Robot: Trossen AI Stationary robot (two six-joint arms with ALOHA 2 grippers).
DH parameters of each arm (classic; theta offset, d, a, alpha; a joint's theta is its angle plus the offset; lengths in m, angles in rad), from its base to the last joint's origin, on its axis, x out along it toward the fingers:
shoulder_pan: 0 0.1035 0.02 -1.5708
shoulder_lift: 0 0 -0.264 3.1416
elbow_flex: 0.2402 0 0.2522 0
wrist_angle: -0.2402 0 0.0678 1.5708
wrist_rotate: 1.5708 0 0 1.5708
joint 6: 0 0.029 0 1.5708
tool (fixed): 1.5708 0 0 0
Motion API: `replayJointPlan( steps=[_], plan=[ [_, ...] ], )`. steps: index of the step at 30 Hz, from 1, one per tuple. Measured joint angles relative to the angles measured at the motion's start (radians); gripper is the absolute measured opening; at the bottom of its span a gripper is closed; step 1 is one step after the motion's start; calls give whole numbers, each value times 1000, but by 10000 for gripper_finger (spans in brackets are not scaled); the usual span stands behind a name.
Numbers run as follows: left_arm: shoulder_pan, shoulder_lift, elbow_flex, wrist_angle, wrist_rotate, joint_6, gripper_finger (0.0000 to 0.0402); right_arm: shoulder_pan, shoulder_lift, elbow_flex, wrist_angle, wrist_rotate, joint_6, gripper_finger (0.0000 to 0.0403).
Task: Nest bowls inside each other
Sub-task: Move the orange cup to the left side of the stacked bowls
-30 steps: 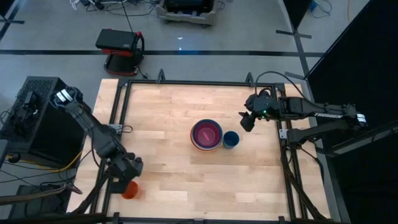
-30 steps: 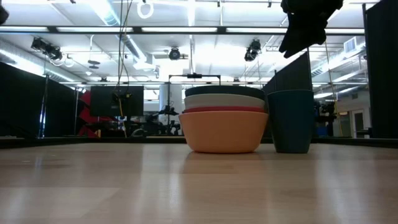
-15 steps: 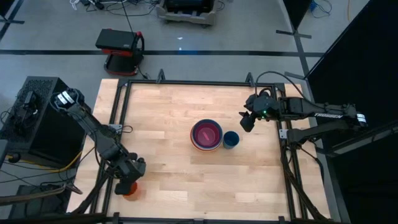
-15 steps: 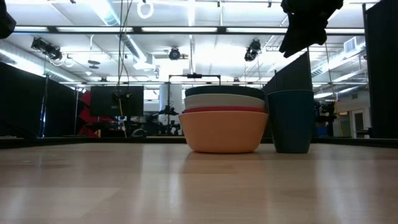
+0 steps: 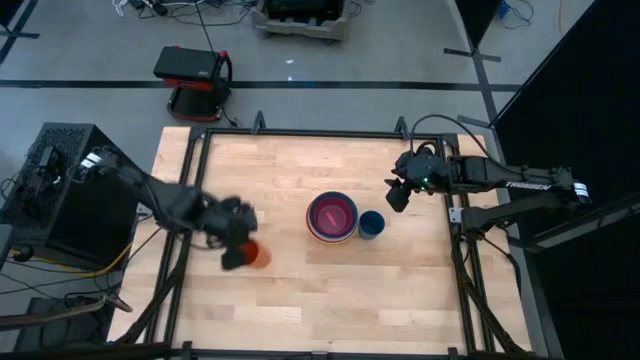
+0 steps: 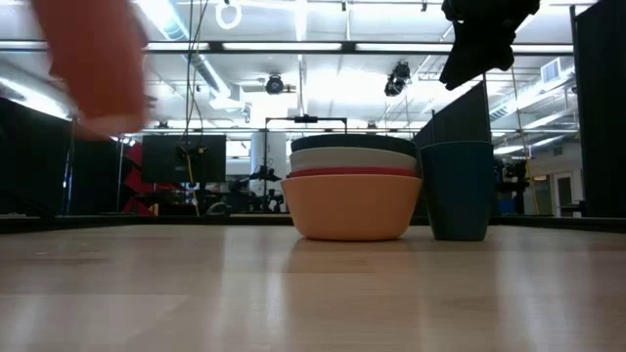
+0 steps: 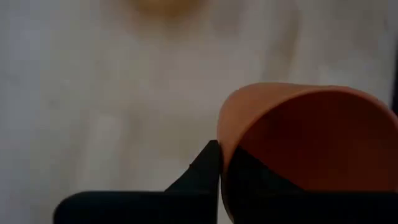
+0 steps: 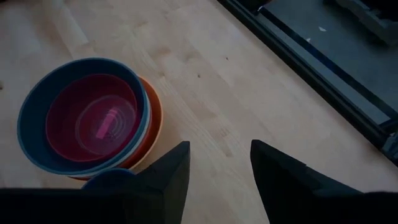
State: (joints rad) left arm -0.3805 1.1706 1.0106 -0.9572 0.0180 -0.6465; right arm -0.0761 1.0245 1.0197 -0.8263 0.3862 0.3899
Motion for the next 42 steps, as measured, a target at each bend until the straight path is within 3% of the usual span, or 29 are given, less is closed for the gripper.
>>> replayJointPlan(
  steps=[10, 14, 21, 42],
  plan=[
    [364, -58, 173, -47, -78, 224, 0, 0, 0, 0, 0, 0, 2, 176],
    [456, -8, 173, -31, 79, 253, 0, 0, 0, 0, -1, 0, 2, 170],
    [473, 122, 172, -36, 112, 320, 0, 0, 0, 0, -1, 0, 2, 146],
    [505, 353, 171, 54, -57, 483, 0, 0, 0, 0, -1, 1, 1, 160]
  ],
)
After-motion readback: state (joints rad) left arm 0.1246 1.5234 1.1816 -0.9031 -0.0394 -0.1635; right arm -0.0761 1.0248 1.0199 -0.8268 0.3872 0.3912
